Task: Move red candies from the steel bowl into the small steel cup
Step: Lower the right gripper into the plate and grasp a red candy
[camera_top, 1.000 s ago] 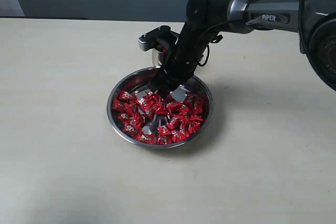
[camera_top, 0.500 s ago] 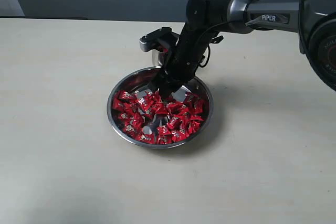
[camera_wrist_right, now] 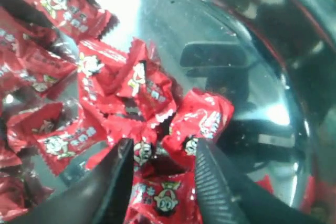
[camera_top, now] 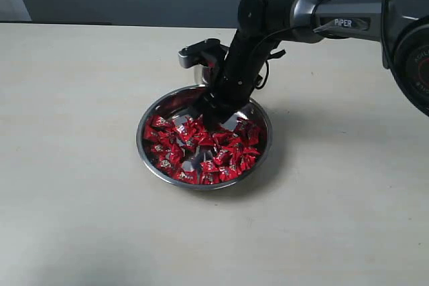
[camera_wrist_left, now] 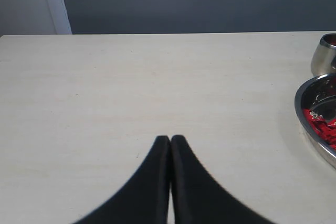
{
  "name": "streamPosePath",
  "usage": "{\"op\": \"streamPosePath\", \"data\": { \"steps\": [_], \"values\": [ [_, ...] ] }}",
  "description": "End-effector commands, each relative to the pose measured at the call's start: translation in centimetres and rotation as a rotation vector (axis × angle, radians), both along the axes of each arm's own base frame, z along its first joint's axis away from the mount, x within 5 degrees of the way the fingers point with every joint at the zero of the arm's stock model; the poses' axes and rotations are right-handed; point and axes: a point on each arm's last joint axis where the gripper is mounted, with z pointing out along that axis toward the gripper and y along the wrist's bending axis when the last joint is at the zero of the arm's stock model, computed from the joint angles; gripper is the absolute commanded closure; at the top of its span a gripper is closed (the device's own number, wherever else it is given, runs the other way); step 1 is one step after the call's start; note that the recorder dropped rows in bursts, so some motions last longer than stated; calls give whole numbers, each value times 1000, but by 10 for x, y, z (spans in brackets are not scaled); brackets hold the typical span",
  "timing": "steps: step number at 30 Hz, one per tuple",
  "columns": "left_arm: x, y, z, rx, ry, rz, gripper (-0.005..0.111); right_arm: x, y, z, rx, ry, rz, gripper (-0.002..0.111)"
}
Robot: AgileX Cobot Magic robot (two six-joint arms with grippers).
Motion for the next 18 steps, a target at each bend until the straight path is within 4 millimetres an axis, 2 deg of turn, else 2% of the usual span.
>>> {"op": "streamPosePath", "data": {
  "steps": [1,12,18],
  "values": [
    [0,0,0,-1,-8,-5,106,4,2,3,50,-15,-42,70],
    [0,0,0,-1,-8,-5,106,5,-1,2,15,-38,-23,70],
    [0,0,0,-1,-8,-5,106,5,-1,-16,-4,3,-22,70]
  ]
}}
